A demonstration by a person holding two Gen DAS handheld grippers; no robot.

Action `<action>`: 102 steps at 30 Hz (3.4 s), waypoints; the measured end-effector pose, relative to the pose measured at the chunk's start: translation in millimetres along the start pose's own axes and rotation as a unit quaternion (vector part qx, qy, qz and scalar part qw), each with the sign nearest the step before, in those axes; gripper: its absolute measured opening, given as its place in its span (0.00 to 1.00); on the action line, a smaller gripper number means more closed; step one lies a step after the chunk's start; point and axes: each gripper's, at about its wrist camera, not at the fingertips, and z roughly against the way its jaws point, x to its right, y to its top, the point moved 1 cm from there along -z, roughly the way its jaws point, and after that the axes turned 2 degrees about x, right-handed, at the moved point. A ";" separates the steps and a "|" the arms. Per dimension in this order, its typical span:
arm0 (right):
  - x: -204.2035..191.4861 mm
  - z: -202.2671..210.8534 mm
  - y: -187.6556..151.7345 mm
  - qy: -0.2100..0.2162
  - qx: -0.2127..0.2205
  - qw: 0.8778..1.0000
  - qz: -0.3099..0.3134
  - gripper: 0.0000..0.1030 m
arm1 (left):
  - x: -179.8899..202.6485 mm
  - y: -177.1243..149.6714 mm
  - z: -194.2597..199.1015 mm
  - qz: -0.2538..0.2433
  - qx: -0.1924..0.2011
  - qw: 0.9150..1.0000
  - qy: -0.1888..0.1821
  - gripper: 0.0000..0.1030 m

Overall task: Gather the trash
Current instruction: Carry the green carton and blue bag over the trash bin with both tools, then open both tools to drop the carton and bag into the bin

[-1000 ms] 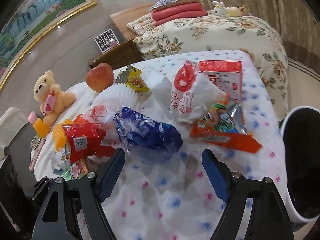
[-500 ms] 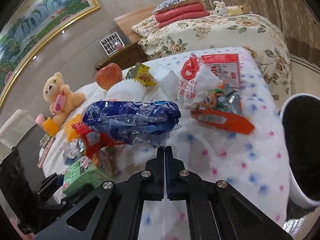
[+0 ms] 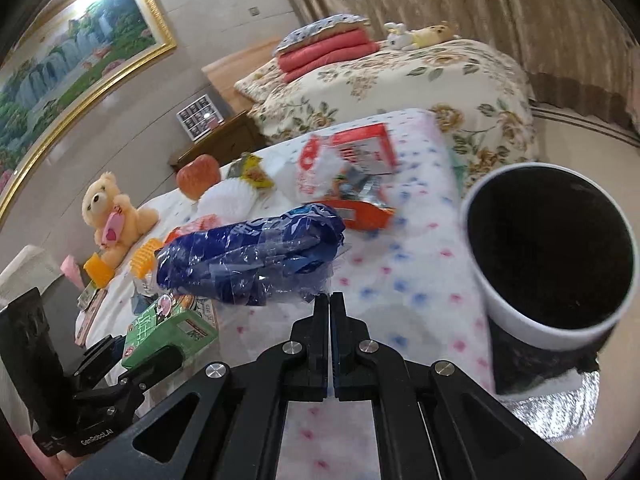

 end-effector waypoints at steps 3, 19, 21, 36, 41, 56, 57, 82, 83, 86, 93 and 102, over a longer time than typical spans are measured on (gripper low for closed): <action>12.2 10.8 -4.0 -0.012 0.008 1.000 -0.012 0.01 | 12.7 3.7 -4.0 -0.010 -0.001 1.000 -0.009 0.59; 76.9 51.7 -6.2 -0.067 0.042 0.995 -0.056 0.01 | 71.5 25.0 -32.6 -0.053 -0.009 0.998 -0.042 0.59; 85.7 53.3 -6.4 -0.074 0.042 0.994 -0.062 0.01 | 76.2 28.0 -38.2 -0.055 -0.013 0.997 -0.043 0.59; 138.8 55.5 -0.1 -0.118 0.039 0.988 -0.087 0.01 | 117.0 50.6 -75.9 -0.077 -0.028 0.995 -0.056 0.59; 149.5 53.8 1.7 -0.128 0.034 0.987 -0.093 0.01 | 126.0 58.4 -88.4 -0.085 -0.035 0.994 -0.057 0.59; 176.2 48.0 11.0 -0.145 0.025 0.984 -0.102 0.01 | 145.5 72.4 -118.1 -0.094 -0.047 0.993 -0.060 0.59; 177.2 47.6 11.4 -0.146 0.023 0.984 -0.102 0.01 | 145.5 73.1 -119.9 -0.095 -0.049 0.993 -0.060 0.59; 192.3 40.3 24.5 -0.160 0.006 0.981 -0.106 0.12 | 163.2 83.2 -147.0 -0.099 -0.075 0.990 -0.062 0.67; 192.7 40.9 25.0 -0.161 0.007 0.981 -0.108 0.21 | 162.6 83.1 -145.6 -0.098 -0.074 0.991 -0.061 0.72; 190.1 46.1 24.6 -0.159 0.018 0.981 -0.111 0.53 | 158.2 82.2 -138.8 -0.092 -0.067 0.992 -0.060 0.73; 169.2 52.5 21.1 -0.136 0.037 0.984 -0.114 0.68 | 134.0 70.5 -113.9 -0.068 -0.058 0.994 -0.056 0.74; 123.8 40.7 11.7 -0.093 0.031 0.990 -0.102 0.72 | 92.1 52.1 -71.9 -0.035 -0.041 0.998 -0.039 0.75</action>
